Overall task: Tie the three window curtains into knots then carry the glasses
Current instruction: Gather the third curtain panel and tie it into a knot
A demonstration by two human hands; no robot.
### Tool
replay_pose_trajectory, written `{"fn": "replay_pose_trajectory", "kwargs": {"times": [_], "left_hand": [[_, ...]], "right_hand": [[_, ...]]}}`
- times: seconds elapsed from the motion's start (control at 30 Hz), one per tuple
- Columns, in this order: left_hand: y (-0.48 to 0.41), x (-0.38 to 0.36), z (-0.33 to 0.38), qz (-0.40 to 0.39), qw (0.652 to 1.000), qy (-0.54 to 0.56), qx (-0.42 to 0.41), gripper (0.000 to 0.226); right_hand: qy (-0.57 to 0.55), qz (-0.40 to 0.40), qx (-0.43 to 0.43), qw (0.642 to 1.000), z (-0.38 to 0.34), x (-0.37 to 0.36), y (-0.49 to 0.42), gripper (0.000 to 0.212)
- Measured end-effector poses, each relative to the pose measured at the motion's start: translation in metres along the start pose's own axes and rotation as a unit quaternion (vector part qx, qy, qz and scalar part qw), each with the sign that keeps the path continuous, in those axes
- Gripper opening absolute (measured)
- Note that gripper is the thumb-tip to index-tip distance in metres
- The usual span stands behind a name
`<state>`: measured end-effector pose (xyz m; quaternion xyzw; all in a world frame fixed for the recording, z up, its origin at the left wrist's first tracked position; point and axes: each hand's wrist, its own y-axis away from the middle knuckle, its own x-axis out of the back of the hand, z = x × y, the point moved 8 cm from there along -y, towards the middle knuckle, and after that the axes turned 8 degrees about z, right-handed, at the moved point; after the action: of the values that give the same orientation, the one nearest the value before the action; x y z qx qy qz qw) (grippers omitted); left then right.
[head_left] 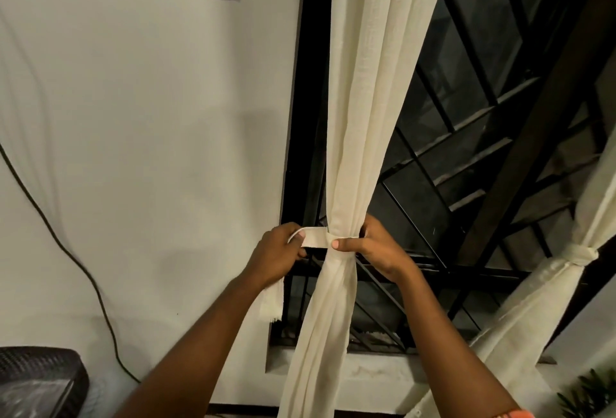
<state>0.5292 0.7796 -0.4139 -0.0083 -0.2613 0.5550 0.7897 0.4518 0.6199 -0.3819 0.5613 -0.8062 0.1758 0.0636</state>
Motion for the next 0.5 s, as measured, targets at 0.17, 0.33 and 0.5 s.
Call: {"fn": "replay_pose_trajectory", "kwargs": {"times": [0.17, 0.33, 0.5], "left_hand": [[-0.008, 0.018, 0.013, 0.015, 0.999, -0.031, 0.014, 0.024], [0.013, 0.004, 0.045, 0.003, 0.991, -0.064, -0.117, 0.021], [0.036, -0.019, 0.046, -0.01, 0.982, -0.124, -0.14, 0.031]], "right_hand": [[0.033, 0.036, 0.005, 0.999, 0.0, 0.002, 0.0, 0.072], [0.08, 0.18, 0.023, 0.98, -0.01, 0.008, 0.004, 0.068], [0.179, 0.23, 0.025, 0.956, -0.016, 0.004, 0.005, 0.049]]}}
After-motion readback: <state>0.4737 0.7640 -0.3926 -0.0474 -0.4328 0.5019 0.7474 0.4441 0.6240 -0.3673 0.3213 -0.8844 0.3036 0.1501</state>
